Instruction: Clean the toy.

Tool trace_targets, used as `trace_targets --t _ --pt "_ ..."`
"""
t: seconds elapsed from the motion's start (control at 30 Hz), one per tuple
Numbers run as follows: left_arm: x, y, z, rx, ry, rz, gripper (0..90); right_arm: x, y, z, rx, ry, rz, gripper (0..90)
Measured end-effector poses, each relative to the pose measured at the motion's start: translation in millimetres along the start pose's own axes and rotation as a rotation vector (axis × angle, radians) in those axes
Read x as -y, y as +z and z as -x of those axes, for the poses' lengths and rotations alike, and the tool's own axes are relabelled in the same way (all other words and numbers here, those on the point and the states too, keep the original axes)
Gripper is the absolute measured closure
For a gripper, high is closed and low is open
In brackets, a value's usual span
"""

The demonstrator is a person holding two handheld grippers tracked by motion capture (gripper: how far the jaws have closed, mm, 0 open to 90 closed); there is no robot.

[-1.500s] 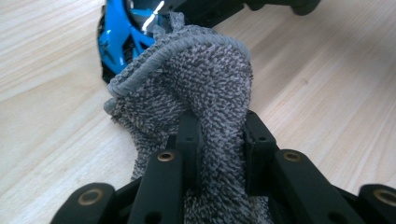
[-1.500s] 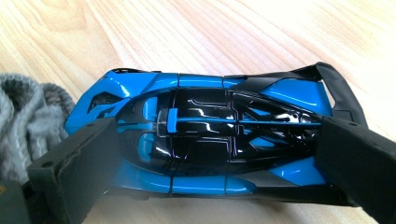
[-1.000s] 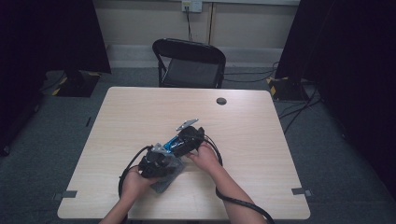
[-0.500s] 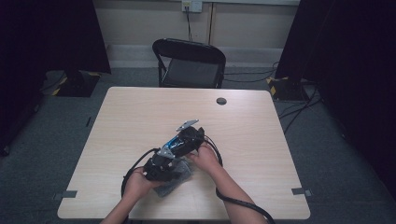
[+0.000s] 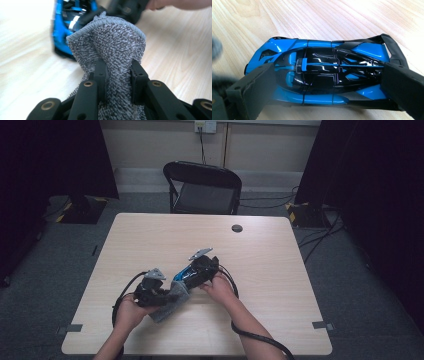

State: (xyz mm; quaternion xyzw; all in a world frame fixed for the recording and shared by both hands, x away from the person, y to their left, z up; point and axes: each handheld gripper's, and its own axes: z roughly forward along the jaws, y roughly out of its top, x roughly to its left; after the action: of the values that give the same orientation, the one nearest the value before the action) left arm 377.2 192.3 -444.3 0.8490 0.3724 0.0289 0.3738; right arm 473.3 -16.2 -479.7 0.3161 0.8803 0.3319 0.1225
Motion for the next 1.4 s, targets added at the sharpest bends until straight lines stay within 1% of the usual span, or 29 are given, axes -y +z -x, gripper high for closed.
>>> trace_targets --t 0.03,0.1,0.17,0.2,0.27,0.3,0.4,0.53,0.7,0.73,0.8,0.93,1.0,1.07,1.13,1.23,1.3,1.37,1.4 --pt "0.2 -1.8 -2.0 -0.004 0.0 0.004 72.1 -0.1 -0.1 -0.2 0.001 0.002 -0.002 0.0" --pt "2.0 -8.1 -9.3 -0.021 -0.029 0.029 72.0 0.2 -0.1 -0.1 0.0 0.002 0.0 0.0" --pt "3.6 -12.0 -15.5 -0.039 -0.041 0.038 72.0 0.3 -0.2 0.0 0.002 -0.001 0.001 0.0" --pt "4.8 -12.8 -19.1 -0.051 -0.047 0.043 72.0 0.3 -0.2 0.2 0.002 -0.003 0.001 0.0" --pt "6.3 -12.9 -24.9 -0.059 -0.058 0.046 71.9 0.0 0.0 0.2 0.001 -0.003 0.001 0.0" --pt "7.5 -12.5 -28.4 -0.064 -0.071 0.048 72.0 0.0 0.0 0.1 0.0 -0.002 0.001 0.0" --pt "9.3 -11.7 -32.7 -0.072 -0.084 0.049 72.0 0.3 -0.2 0.3 0.001 -0.004 0.001 0.0" --pt "10.3 -12.3 -38.2 -0.099 -0.096 0.063 72.0 0.1 0.0 0.3 0.0 -0.004 0.001 0.0" --pt "12.7 -12.5 -48.4 -0.169 -0.127 0.07 71.9 -0.1 0.0 0.2 -0.001 -0.003 -0.001 0.0" --pt "13.2 -12.1 -50.1 -0.176 -0.132 0.067 71.9 -0.1 -0.1 0.2 0.0 -0.003 -0.001 0.0" --pt "14.6 -9.5 -53.7 -0.209 -0.146 0.062 71.9 0.0 -0.1 0.2 0.0 -0.003 -0.001 0.0" --pt "14.9 -3.3 -56.7 -0.263 -0.162 0.061 71.7 0.3 -0.1 0.2 0.0 -0.004 0.0 0.0" --pt "13.4 -0.8 -56.3 -0.298 -0.162 0.061 71.7 0.2 -0.1 0.2 0.0 -0.003 0.0 0.0" --pt "11.6 2.0 -55.8 -0.322 -0.164 0.058 71.7 0.3 -0.1 0.2 0.0 -0.003 0.001 0.0" --pt "10.9 5.4 -55.3 -0.333 -0.165 0.048 71.4 0.2 -0.1 0.2 -0.001 -0.004 0.0 0.0" --pt "11.0 11.5 -55.4 -0.337 -0.161 0.03 71.0 0.2 -0.1 0.3 -0.001 -0.004 0.001 0.0" --pt "11.0 14.7 -54.0 -0.348 -0.161 0.03 70.5 0.2 -0.1 0.3 -0.001 -0.004 0.0 0.0" --pt "9.7 16.3 -52.8 -0.348 -0.16 0.024 70.5 0.3 -0.2 0.3 0.0 -0.005 0.0 0.0" --pt "9.3 17.9 -51.4 -0.351 -0.152 0.022 70.5 0.4 -0.2 0.2 0.0 -0.005 0.001 0.0"
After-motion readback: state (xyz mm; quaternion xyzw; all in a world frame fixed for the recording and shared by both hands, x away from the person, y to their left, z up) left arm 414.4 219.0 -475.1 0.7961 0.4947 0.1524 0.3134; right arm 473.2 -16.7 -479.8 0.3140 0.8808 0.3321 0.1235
